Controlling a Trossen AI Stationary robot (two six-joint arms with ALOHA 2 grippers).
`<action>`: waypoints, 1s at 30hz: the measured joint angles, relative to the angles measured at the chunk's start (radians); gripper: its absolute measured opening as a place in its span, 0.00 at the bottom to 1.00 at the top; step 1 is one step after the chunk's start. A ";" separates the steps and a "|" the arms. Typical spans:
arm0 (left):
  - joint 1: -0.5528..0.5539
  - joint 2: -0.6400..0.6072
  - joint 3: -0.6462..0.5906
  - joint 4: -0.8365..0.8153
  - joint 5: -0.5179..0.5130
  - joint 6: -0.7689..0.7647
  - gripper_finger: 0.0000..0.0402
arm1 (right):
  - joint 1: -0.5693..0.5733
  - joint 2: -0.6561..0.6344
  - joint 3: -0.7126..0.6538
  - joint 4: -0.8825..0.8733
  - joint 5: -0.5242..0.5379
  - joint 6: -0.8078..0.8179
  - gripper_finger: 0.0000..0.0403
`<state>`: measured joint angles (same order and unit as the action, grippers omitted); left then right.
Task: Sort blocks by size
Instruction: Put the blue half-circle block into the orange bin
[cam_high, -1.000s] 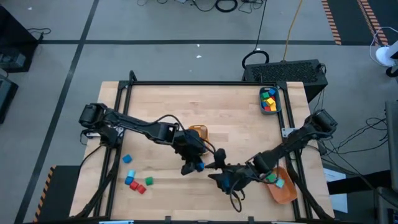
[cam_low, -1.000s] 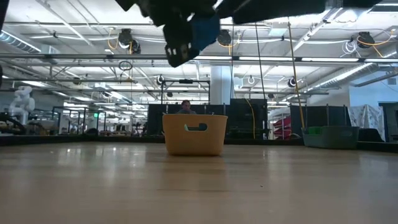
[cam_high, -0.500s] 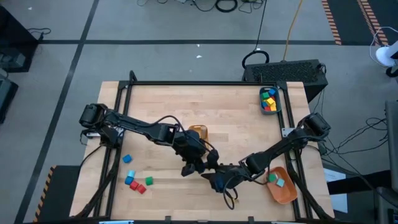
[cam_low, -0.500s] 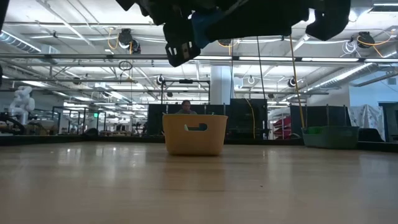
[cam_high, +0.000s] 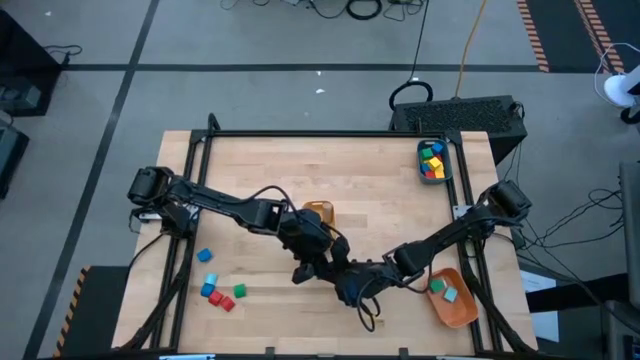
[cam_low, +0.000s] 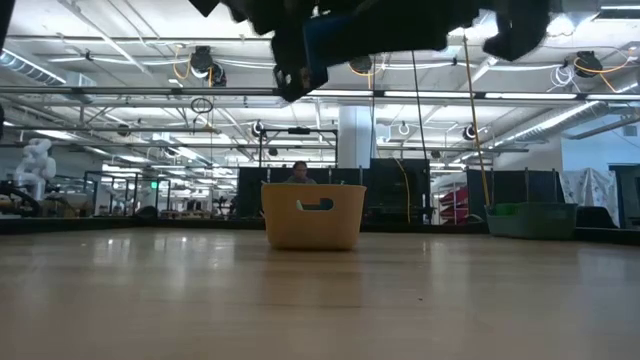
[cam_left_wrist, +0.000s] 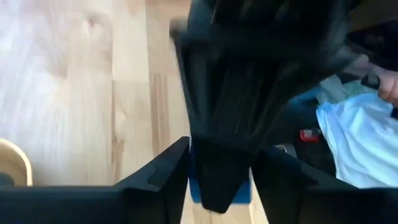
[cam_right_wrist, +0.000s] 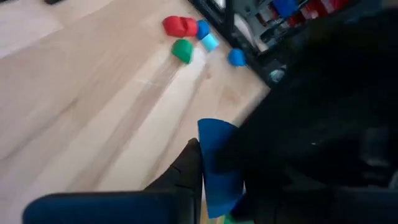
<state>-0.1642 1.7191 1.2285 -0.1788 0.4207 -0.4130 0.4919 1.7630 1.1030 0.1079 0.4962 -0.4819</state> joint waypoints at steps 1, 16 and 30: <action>0.000 0.000 0.000 0.020 -0.007 0.001 0.43 | 0.000 0.000 0.000 -0.006 -0.008 0.009 0.17; -0.005 -0.087 0.002 -0.343 -0.110 0.003 0.48 | 0.073 -0.037 -0.001 -0.289 0.003 0.245 0.17; -0.244 -0.219 0.002 -0.645 -0.472 -0.210 0.48 | 0.338 -0.167 -0.001 -0.694 0.005 0.809 0.17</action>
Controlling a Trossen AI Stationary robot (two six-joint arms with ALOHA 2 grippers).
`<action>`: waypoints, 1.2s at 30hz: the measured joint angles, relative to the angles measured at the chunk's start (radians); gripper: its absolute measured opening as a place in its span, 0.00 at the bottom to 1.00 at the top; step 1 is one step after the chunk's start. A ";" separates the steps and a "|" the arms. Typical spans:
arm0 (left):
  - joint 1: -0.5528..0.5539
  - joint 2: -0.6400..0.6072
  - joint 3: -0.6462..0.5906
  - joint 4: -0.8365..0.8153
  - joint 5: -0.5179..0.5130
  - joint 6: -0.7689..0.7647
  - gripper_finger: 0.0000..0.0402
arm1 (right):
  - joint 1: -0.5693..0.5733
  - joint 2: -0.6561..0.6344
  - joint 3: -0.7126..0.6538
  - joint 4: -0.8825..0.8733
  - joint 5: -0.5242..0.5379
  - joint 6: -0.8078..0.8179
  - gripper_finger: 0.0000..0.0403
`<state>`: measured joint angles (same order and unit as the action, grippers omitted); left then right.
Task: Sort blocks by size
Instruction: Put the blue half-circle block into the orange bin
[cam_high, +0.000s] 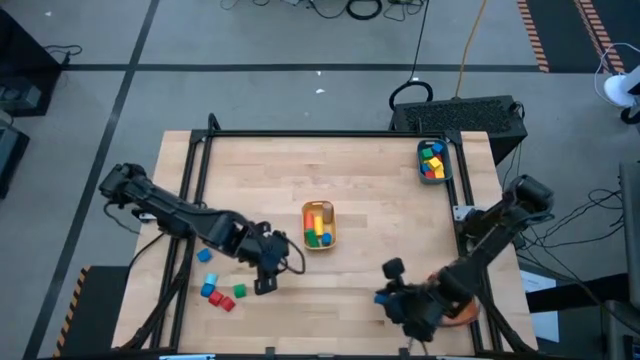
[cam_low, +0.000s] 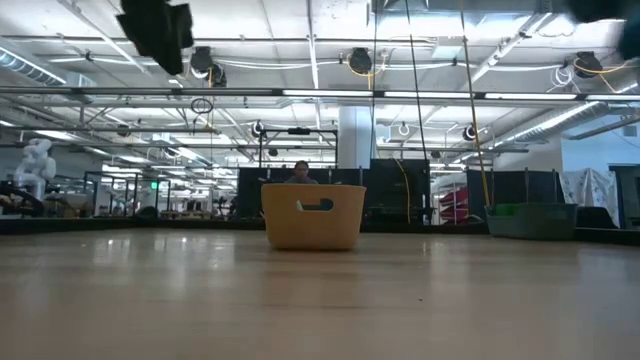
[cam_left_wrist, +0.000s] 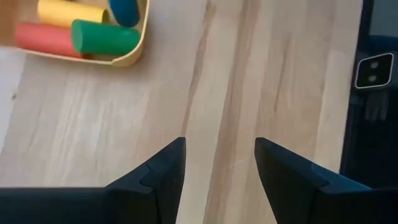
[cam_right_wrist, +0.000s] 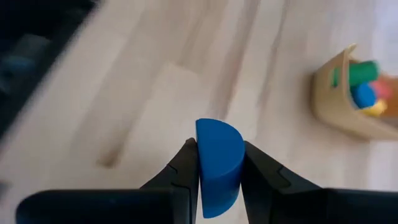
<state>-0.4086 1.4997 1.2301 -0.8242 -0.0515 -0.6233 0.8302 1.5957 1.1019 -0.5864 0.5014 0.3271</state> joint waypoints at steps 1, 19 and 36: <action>-0.014 -0.001 0.000 -0.006 -0.014 -0.020 0.48 | 0.022 -0.007 0.000 -0.011 -0.001 0.042 0.17; -0.196 0.018 -0.001 -0.114 -0.206 -0.146 0.48 | 0.279 -0.050 0.000 -0.496 -0.251 0.922 0.17; -0.276 0.018 -0.001 -0.101 -0.305 -0.213 0.48 | 0.330 -0.049 0.000 -0.631 -0.332 1.294 0.33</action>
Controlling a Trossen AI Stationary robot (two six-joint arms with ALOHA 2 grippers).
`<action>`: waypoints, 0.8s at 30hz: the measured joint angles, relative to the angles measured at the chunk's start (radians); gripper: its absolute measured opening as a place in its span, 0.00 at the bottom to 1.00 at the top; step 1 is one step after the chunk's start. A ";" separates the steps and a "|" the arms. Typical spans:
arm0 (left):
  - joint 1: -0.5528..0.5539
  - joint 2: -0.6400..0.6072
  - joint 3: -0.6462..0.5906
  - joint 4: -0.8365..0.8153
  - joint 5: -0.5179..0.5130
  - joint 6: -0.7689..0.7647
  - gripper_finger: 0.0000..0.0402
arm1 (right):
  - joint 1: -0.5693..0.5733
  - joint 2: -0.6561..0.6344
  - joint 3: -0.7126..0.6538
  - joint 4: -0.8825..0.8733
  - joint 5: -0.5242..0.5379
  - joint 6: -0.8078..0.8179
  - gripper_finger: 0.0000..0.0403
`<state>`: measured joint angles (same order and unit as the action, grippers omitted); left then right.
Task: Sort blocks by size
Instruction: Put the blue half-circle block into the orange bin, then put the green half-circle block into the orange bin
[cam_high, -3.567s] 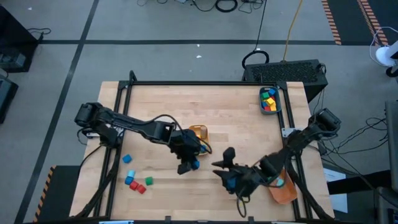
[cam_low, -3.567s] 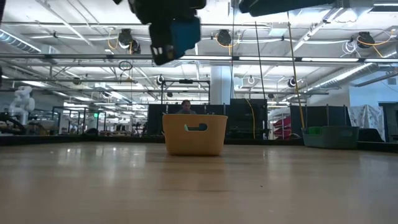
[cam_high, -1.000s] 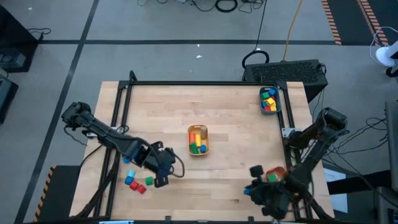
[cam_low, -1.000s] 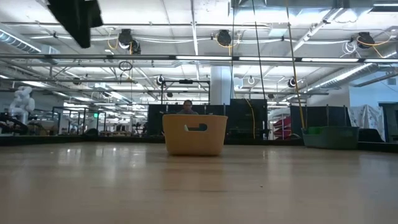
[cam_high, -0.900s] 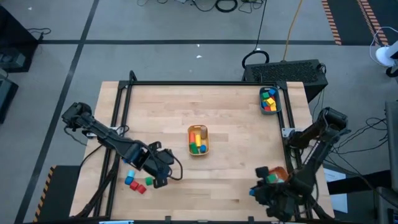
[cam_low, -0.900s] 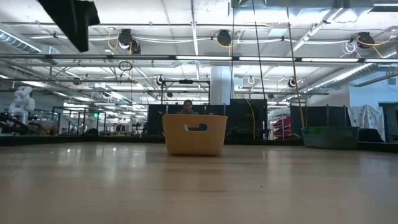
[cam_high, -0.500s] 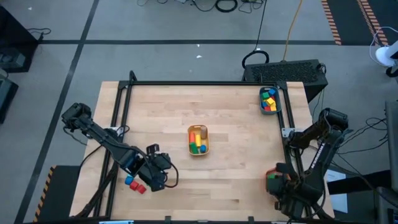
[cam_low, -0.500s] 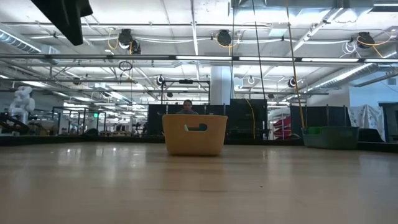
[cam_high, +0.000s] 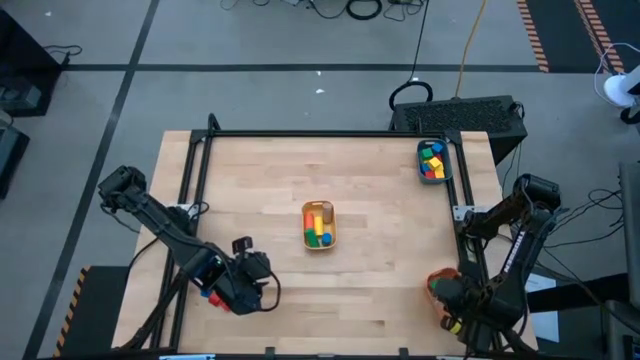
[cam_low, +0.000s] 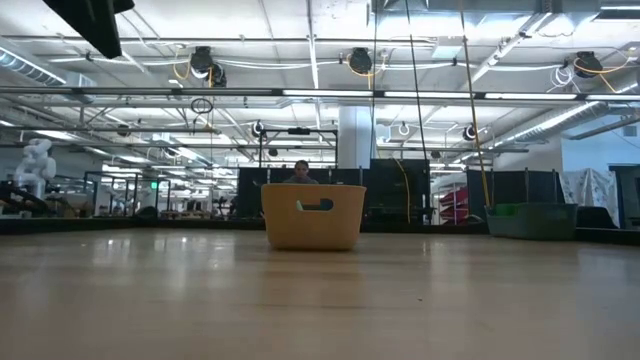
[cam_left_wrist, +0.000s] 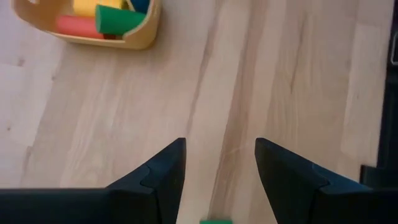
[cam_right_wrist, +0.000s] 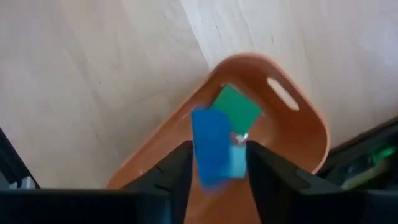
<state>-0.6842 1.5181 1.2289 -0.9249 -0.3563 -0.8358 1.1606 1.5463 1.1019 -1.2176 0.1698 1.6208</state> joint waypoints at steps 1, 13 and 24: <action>-0.004 0.000 0.000 -0.001 -0.016 -0.007 0.48 | 0.000 0.000 0.000 -0.002 -0.015 0.015 0.36; -0.056 0.002 0.000 -0.011 -0.059 -0.022 0.48 | -0.002 0.000 -0.001 -0.145 -0.079 0.099 0.49; -0.079 0.101 -0.086 -0.007 0.078 -0.155 0.48 | -0.009 0.000 -0.001 -0.257 -0.010 0.250 0.42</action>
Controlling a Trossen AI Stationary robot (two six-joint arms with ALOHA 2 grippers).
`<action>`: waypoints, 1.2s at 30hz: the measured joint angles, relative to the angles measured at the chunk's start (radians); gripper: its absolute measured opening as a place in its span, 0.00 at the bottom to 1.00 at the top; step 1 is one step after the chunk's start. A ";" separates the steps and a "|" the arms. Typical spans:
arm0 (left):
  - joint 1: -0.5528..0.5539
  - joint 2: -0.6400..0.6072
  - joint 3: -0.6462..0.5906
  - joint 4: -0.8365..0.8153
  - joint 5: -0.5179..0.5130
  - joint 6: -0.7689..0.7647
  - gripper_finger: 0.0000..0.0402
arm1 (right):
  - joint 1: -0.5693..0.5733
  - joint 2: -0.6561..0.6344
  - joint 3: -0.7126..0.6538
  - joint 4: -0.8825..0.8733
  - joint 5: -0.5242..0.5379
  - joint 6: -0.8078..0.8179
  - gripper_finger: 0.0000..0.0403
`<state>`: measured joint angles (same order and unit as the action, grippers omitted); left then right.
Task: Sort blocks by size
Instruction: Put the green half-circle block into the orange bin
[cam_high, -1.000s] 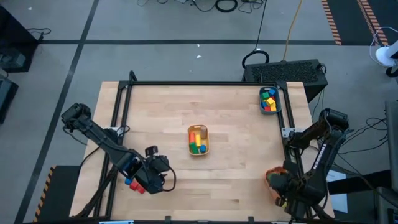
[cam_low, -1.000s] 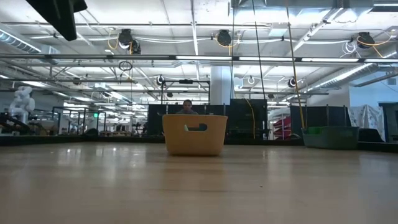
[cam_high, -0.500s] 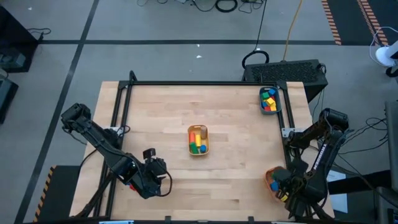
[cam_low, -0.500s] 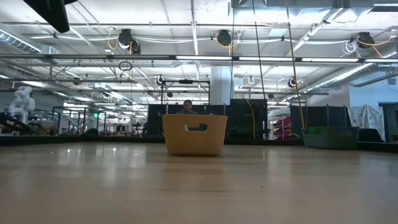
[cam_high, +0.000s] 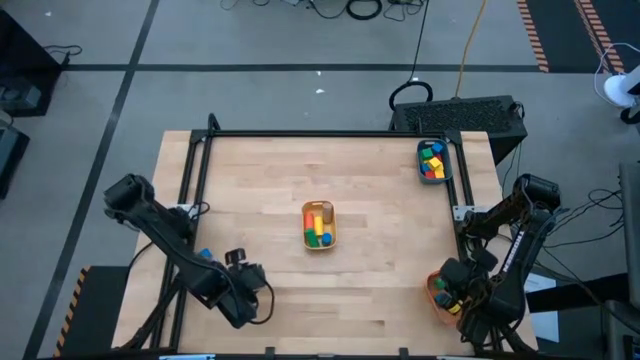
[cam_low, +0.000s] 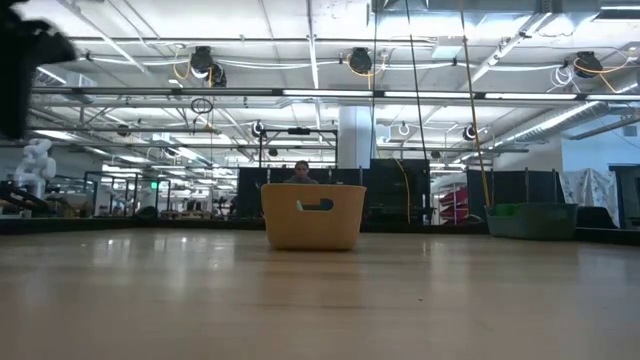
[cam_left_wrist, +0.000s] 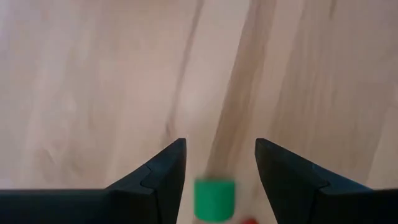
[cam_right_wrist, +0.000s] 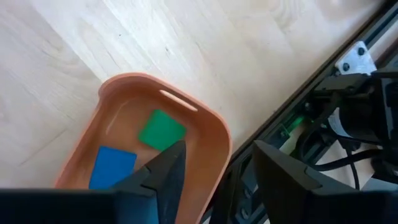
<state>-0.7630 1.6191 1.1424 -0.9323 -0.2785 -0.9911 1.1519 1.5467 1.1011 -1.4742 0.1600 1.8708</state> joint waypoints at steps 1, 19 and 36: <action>-0.002 0.009 -0.006 0.001 0.024 -0.021 0.48 | 0.000 0.000 0.000 -0.003 0.000 0.002 0.42; 0.015 0.042 -0.075 -0.011 0.189 -0.902 0.48 | -0.001 0.000 0.000 0.006 0.000 0.004 0.41; -0.034 0.094 -0.127 0.115 0.250 -1.236 0.48 | -0.001 0.000 0.000 0.005 0.038 -0.015 0.41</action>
<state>-0.7971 1.7129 1.0159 -0.8168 -0.0281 -2.2276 1.1511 1.5467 1.1011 -1.4688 0.1979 1.8559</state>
